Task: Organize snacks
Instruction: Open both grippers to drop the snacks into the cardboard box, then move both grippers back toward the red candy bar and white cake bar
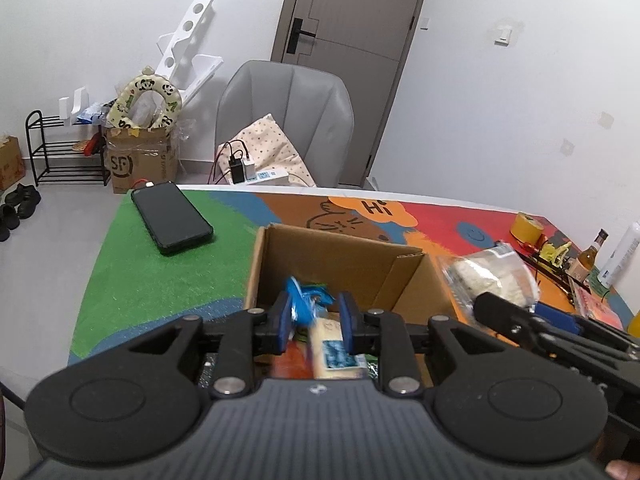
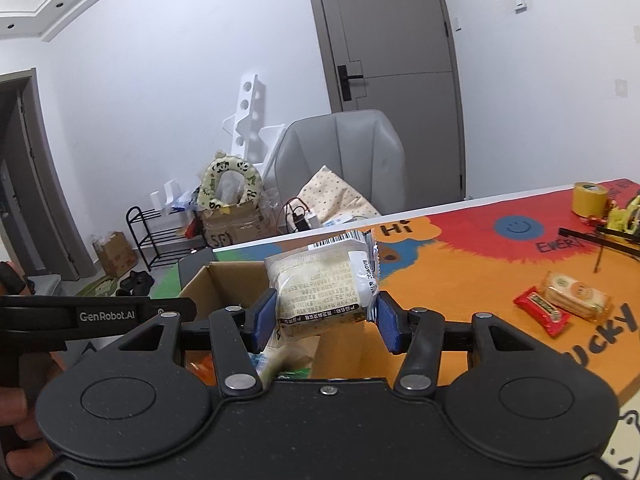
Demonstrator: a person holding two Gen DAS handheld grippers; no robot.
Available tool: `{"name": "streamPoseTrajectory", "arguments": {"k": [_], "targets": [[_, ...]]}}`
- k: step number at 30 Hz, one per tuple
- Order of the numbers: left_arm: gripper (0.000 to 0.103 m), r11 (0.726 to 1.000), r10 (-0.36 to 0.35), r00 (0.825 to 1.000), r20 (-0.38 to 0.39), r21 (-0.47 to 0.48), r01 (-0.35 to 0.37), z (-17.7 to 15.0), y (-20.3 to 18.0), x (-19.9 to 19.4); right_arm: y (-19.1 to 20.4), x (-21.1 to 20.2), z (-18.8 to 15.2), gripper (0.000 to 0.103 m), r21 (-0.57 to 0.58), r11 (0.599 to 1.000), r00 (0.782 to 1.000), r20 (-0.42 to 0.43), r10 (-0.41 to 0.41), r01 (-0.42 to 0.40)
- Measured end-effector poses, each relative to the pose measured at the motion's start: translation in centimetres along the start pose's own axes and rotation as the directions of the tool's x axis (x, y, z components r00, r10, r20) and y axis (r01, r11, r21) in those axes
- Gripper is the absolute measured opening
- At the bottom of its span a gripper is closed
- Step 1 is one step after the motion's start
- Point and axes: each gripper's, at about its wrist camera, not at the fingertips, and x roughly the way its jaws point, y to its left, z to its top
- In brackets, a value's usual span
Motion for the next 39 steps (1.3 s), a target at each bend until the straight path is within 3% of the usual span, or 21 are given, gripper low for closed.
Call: {"name": "streamPoseTrajectory", "arguments": {"k": [10, 12, 13, 17, 29, 39], "targets": [[0.034, 1.000, 0.017, 1.000, 0.008, -0.026, -0.017, 0.6, 1.1, -0.3, 1.0, 1.2, 1.7, 0.051, 0.025, 0.998, 0.998, -0.009, 0.058, -0.058], [0.038, 0.999, 0.023, 1.000, 0.010, -0.029, -0.023, 0.6, 1.2, -0.4, 1.0, 1.4, 2.3, 0.053, 0.027, 0.995, 0.995, -0.013, 0.096, -0.096], [0.040, 0.999, 0.026, 1.000, 0.012, -0.031, -0.026, 0.6, 1.2, -0.5, 1.0, 1.5, 2.6, 0.060, 0.023, 0.995, 0.995, -0.016, 0.101, -0.101], [0.049, 0.999, 0.034, 0.999, 0.019, -0.038, -0.033, 0.7, 1.3, -0.8, 0.4, 0.9, 2.8, 0.077, 0.034, 0.996, 0.997, 0.000, 0.078, -0.078], [0.080, 1.000, 0.029, 0.999, 0.035, -0.003, -0.029, -0.1, -1.0, -1.8, -3.1, -2.5, 0.0, 0.090, 0.100, 0.995, 1.000, -0.013, 0.016, -0.014], [0.090, 1.000, 0.006, 1.000, 0.008, 0.007, -0.006, -1.2, -3.8, -2.4, -6.1, -5.4, -1.6, 0.102, 0.127, 0.991, 0.999, -0.026, -0.035, 0.038]]}}
